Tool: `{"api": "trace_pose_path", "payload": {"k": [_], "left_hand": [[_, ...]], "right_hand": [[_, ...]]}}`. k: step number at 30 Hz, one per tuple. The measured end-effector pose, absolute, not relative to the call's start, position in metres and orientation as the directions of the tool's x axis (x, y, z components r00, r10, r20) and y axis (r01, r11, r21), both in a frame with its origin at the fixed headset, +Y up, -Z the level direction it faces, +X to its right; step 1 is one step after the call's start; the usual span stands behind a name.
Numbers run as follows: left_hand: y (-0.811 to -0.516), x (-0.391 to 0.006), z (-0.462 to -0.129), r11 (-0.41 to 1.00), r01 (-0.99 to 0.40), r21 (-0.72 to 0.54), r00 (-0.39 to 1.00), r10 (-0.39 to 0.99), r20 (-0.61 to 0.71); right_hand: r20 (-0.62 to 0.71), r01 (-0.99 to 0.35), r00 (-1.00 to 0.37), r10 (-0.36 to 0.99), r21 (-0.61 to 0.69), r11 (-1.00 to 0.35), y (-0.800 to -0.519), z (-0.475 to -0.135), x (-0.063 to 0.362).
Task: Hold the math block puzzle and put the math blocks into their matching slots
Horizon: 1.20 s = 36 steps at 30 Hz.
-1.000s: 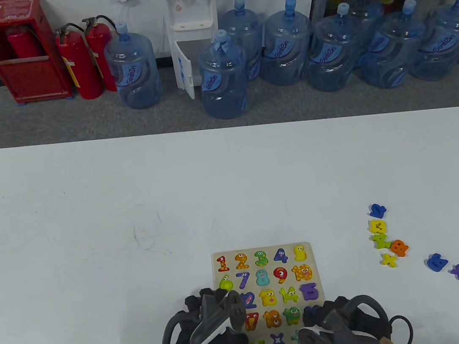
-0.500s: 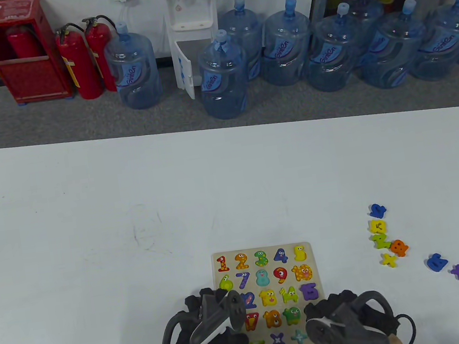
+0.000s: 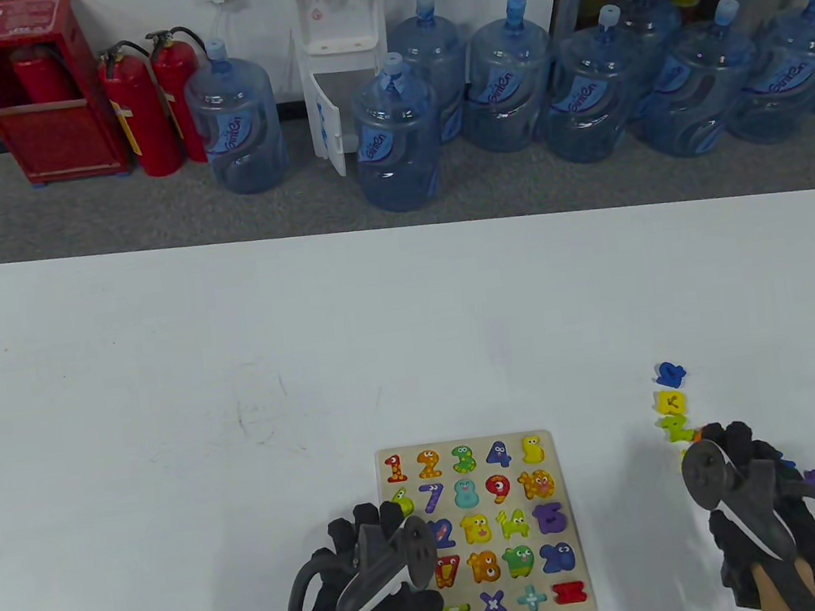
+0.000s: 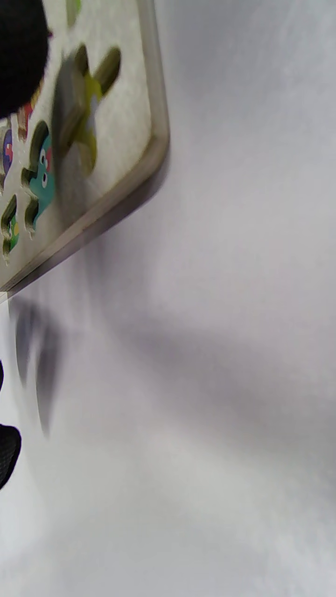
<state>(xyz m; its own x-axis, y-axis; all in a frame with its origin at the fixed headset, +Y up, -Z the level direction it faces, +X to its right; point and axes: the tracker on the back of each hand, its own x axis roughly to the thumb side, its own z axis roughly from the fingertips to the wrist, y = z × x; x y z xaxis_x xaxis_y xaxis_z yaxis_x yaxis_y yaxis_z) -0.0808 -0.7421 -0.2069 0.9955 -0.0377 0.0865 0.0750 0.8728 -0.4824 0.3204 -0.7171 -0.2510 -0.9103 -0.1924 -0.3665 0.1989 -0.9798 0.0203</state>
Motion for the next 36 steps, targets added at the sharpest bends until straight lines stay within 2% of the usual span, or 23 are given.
{"api": "trace_pose_path", "payload": {"k": [3,7,12,15,21,29,32,36], "left_hand": [[-0.743,-0.081,-0.207,0.870,0.077,-0.487,0.995,-0.039,0.088],[-0.745,-0.083,-0.208,0.863,0.050,-0.503,0.997,-0.013,0.077],[-0.745,-0.086,-0.209,0.860,0.033,-0.510,0.998,-0.002,0.060],[-0.745,-0.085,-0.208,0.862,0.030,-0.507,0.998,0.000,0.059],[-0.745,-0.085,-0.208,0.860,0.037,-0.508,0.998,-0.003,0.066],[-0.745,-0.085,-0.207,0.867,0.031,-0.498,0.998,0.002,0.066],[-0.745,-0.084,-0.207,0.865,0.038,-0.501,0.998,-0.003,0.070],[-0.745,-0.084,-0.207,0.868,0.034,-0.496,0.997,0.002,0.072]], "right_hand": [[-0.460,0.175,-0.866,-0.194,0.085,-0.981,-0.727,-0.257,0.340],[-0.489,0.160,-0.842,-0.228,0.178,-0.971,-0.737,-0.266,0.366],[-0.514,-0.027,-0.849,-0.123,0.274,-0.961,-0.754,-0.270,0.389],[-0.511,0.066,-0.845,-0.158,0.193,-0.979,-0.747,-0.269,0.383],[-0.450,0.144,-0.868,-0.212,0.181,-0.973,-0.744,-0.267,0.368],[-0.315,0.039,-0.947,-0.068,0.098,-0.994,-0.741,-0.262,0.345],[-0.255,0.087,-0.960,-0.114,0.116,-0.989,-0.741,-0.261,0.330],[-0.106,0.158,-0.980,-0.171,0.119,-0.980,-0.740,-0.257,0.294]]}}
